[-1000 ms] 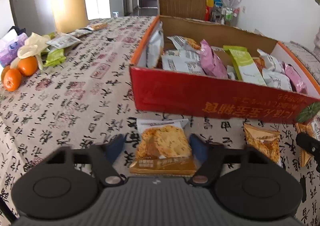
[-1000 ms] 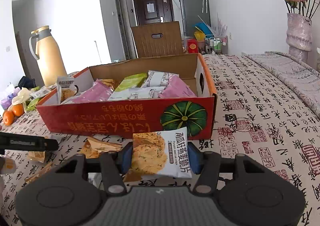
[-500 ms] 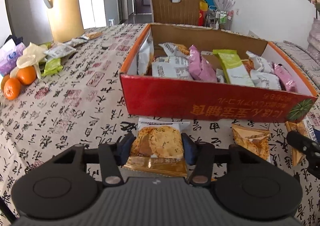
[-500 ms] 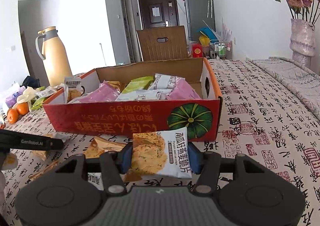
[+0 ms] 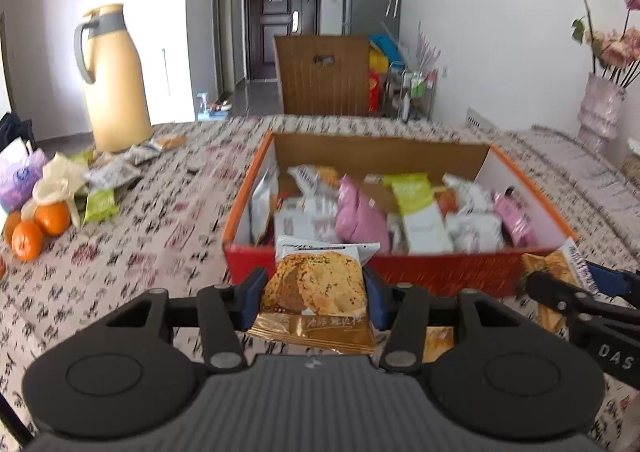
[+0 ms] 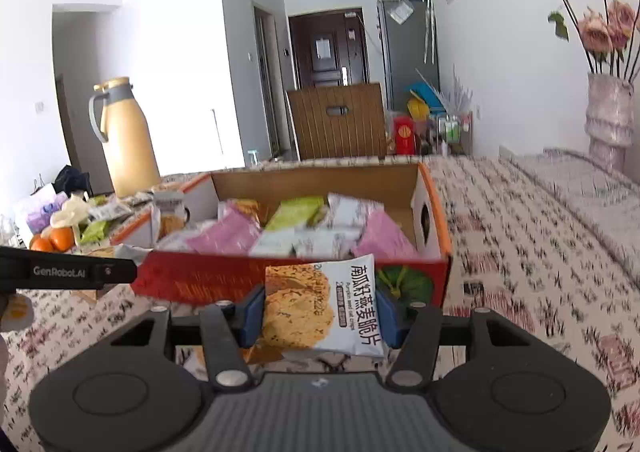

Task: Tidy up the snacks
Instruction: 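Carry both cracker packets with both tools over the red box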

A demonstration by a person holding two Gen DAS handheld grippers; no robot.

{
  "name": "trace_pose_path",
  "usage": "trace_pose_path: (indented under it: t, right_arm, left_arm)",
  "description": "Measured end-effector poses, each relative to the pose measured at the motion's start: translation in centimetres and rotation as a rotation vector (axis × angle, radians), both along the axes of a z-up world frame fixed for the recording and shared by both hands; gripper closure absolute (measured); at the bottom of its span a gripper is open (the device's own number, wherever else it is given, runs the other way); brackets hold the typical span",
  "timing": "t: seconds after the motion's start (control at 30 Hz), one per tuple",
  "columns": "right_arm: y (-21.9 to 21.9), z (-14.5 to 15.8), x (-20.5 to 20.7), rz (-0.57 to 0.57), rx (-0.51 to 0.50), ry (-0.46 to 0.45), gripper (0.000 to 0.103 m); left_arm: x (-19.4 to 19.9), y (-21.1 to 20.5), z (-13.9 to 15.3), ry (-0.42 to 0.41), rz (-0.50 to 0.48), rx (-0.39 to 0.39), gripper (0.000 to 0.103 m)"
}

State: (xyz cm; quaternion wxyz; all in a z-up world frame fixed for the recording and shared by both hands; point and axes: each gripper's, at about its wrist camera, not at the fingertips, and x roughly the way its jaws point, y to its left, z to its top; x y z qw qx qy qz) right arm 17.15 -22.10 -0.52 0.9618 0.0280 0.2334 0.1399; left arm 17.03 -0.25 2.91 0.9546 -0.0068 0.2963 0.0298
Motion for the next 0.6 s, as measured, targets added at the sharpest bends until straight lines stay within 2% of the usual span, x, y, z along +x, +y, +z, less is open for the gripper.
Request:
trace_pose_path:
  t: [0.3, 0.6]
  right_arm:
    - [1.1, 2.8, 2.3, -0.002, -0.010, -0.069, 0.048]
    - [2.3, 4.7, 6.0, -0.021, -0.021, -0.118, 0.048]
  left_arm:
    - [2.3, -1.3, 2.6, -0.078, -0.026, 0.017, 0.051]
    - [5.5, -1.6, 3.6, -0.110, -0.025, 0.029, 0.051]
